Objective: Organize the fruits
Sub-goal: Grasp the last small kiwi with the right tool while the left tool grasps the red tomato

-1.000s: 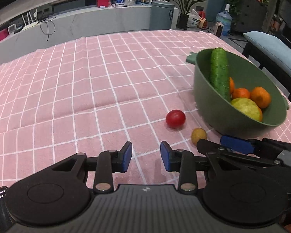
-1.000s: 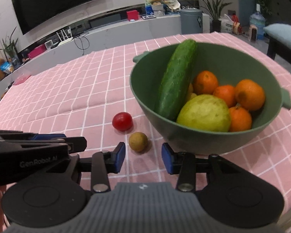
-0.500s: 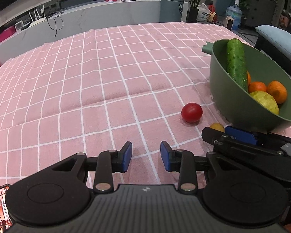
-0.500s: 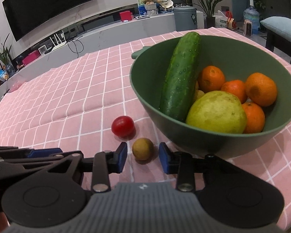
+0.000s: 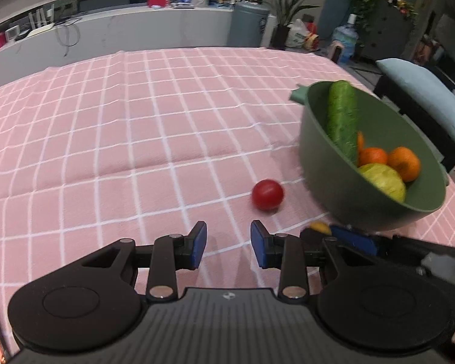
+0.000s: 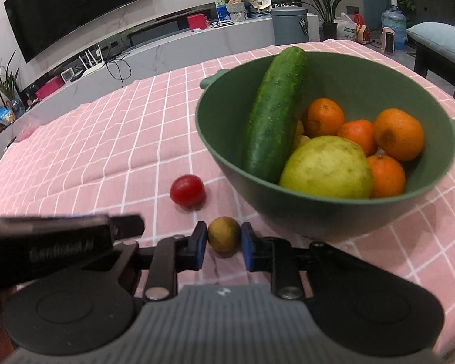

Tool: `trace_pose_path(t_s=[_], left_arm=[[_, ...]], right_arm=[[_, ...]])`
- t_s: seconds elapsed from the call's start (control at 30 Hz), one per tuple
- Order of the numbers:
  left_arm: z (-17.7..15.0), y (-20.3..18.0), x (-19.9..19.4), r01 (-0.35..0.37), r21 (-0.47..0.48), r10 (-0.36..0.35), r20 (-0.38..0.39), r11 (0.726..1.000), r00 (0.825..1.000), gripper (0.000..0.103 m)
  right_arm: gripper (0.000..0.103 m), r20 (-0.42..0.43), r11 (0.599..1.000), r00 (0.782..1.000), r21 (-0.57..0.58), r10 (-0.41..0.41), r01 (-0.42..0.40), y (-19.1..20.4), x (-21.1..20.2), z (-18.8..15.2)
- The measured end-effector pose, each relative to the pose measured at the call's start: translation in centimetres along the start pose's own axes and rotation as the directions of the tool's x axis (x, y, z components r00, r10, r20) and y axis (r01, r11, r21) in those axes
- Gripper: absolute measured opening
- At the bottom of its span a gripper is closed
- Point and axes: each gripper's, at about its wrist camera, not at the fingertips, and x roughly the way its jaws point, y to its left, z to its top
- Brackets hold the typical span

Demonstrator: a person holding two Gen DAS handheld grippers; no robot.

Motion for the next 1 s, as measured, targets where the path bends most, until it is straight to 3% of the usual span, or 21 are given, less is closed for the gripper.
trace_pose_path(t_s=[0.13, 0.3, 0.43, 0.63, 0.73, 0.87, 1.0], left_arm=[[0.6, -1.4, 1.2, 0.029, 0.066, -0.029, -0.001, 0.997, 1.000, 0.040], [0.8, -2.7, 3.2, 0.018, 0.138, -0.015, -0.020, 0.990, 1.000, 0.041], [1.0, -2.7, 3.7, 0.026, 0.149, -0.027, 0.002, 0.989, 1.000, 0.048], [1.4, -2.9, 4.3, 0.053, 0.141, -0.054, 0.004, 0.989, 0.999, 0.048], [1.6, -3.0, 4.5, 0.058, 0.141, -0.059, 0.006, 0.988, 0.998, 0.045], [1.6, -3.2, 4.7, 0.059, 0.144, -0.061, 0.008, 0.988, 0.998, 0.033], [1.5, -3.1, 4.6, 0.056, 0.126, -0.057, 0.008, 0.990, 0.998, 0.032]], right_arm=[[0.020, 0.003, 1.000, 1.000, 0.004, -0.023, 0.023, -0.8, -0.9, -0.6], [0.020, 0.001, 0.998, 0.998, 0.028, -0.060, 0.060, -1.8, -1.3, -0.8], [0.020, 0.003, 0.997, 0.998, 0.031, -0.068, 0.068, -2.1, -1.3, -0.8], [0.020, 0.013, 0.997, 0.998, 0.026, -0.067, 0.066, -2.1, -1.1, -0.8], [0.020, 0.014, 0.998, 0.998, 0.020, -0.068, 0.068, -2.0, -1.1, -0.8], [0.020, 0.013, 0.998, 0.998, 0.013, -0.067, 0.066, -2.0, -1.1, -0.9], [0.020, 0.006, 0.998, 0.998, 0.012, -0.062, 0.062, -2.0, -1.1, -0.8]])
